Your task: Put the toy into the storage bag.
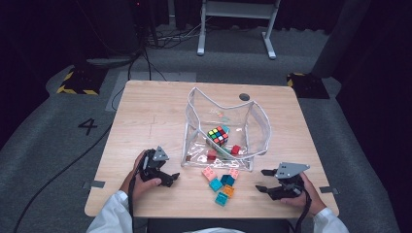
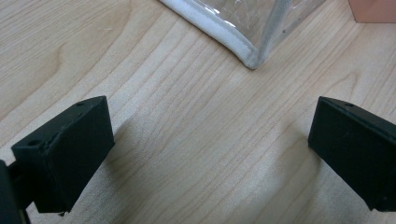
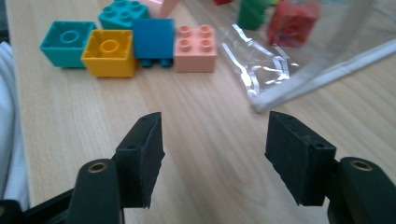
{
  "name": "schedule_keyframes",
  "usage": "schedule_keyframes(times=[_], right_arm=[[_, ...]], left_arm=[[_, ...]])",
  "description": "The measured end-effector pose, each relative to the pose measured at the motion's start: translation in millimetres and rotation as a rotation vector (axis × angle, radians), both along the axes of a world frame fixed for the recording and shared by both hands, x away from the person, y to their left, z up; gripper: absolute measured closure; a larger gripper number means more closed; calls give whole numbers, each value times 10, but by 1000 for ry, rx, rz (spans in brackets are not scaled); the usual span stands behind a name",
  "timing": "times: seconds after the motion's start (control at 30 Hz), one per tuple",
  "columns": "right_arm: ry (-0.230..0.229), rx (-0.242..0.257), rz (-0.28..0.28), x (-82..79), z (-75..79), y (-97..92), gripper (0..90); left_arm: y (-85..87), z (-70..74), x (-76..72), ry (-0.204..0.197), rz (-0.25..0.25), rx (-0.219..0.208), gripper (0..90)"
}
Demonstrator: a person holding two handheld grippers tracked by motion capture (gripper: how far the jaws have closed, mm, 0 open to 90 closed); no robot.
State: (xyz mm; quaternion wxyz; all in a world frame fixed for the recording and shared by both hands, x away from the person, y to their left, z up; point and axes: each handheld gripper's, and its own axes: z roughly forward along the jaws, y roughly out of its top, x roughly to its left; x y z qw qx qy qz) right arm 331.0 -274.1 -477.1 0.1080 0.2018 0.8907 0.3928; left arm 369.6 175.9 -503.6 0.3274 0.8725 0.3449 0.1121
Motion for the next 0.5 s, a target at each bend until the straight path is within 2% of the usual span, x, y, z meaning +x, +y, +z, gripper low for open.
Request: schedule_keyframes(times=[0.23,0.43,0.5], right_arm=[[30,16,49,-119,-95,229,386],[28,-15,83,-199,-157,456,438],[38,-6,89,-201,-169,509,437]], left_arm=[[0,0,0,0,0,0,3],[0,0,0,0,0,0,3],[0,0,0,0,0,0,3]])
